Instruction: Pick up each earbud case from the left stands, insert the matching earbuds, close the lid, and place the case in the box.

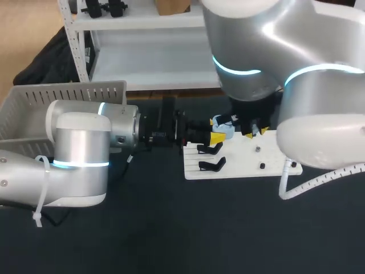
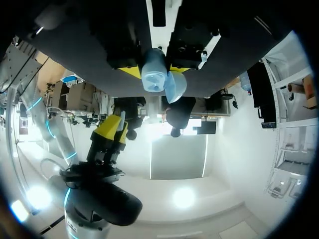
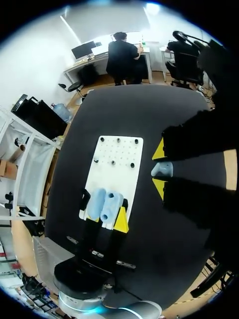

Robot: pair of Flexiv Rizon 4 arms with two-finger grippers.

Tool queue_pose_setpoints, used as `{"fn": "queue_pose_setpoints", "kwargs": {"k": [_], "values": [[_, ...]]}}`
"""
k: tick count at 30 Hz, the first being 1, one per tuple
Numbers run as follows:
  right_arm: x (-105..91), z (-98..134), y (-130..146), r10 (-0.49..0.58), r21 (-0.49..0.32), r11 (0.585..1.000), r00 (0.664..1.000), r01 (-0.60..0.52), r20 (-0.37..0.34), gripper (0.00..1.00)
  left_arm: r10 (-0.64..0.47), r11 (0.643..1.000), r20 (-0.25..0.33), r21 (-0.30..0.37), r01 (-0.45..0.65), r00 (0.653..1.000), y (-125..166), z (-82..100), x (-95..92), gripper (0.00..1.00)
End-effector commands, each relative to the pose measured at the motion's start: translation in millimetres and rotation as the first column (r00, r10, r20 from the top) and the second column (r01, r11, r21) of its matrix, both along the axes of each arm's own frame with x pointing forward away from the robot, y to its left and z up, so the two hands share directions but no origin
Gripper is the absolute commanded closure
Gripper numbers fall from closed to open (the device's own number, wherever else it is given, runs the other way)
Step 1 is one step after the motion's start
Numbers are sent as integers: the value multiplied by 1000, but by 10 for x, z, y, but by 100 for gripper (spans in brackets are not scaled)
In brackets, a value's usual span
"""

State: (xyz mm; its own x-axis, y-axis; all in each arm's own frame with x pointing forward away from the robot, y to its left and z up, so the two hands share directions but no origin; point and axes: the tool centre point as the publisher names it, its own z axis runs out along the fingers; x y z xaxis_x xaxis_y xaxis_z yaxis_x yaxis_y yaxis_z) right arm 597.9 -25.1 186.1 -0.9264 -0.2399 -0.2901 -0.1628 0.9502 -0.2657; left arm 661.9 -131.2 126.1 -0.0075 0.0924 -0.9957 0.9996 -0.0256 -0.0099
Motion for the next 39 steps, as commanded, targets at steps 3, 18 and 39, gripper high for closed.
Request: {"fn": "queue_pose_setpoints", "kwargs": {"k": [3,18,39], "values": [[-22,-5,1,-1,-1,1000,1000,1,6,100,7,1000,1,0,-7,1000,-3,-1,-17,100],[-22,-5,1,-1,-1,1000,1000,1,6,100,7,1000,1,0,-7,1000,-3,-1,-17,100],[93,103,202,-209,28,978,974,207,87,100,7,1000,1,0,-7,1000,-3,-1,-17,100]]}}
